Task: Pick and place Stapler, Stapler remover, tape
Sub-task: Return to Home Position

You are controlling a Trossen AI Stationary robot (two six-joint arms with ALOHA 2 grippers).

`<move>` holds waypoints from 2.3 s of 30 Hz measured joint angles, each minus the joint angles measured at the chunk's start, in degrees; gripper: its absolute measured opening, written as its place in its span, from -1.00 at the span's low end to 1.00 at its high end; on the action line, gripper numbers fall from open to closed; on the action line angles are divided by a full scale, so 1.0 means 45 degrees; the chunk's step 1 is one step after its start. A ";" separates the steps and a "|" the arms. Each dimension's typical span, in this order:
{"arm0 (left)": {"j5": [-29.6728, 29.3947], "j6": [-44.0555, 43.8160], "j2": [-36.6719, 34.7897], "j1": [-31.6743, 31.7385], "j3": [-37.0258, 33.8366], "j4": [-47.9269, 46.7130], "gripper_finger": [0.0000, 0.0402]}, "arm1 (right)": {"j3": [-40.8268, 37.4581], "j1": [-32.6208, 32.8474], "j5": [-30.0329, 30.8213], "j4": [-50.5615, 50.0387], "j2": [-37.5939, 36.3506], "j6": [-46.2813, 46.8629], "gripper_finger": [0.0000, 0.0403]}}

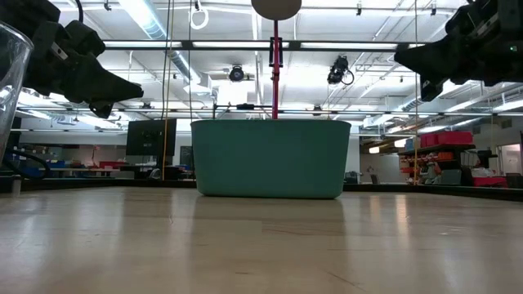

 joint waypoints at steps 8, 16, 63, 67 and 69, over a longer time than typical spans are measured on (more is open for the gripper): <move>0.0000 0.0000 0.0000 0.0000 0.0000 -0.0003 -0.86 | -0.0167 0.0000 0.0234 -0.0217 -0.1173 -0.0048 -0.99; 0.0000 0.0000 0.0000 0.0000 0.0000 -0.0003 -0.86 | -0.0167 0.0000 0.0239 -0.1709 -0.2597 -0.0053 -0.99; 0.0000 0.0000 0.0000 0.0000 0.0000 -0.0003 -0.86 | -0.0162 0.0447 -0.1584 -0.6135 -0.5166 -0.0424 -0.99; 0.0000 0.0000 0.0000 0.0000 0.0000 -0.0003 -0.86 | -0.0162 0.0442 -0.1585 -0.6135 -0.5166 -0.0423 -0.99; 0.0000 0.0000 0.0000 0.0000 0.0000 -0.0003 -0.86 | -0.0162 0.0442 -0.1588 -0.6135 -0.5166 -0.0418 -0.99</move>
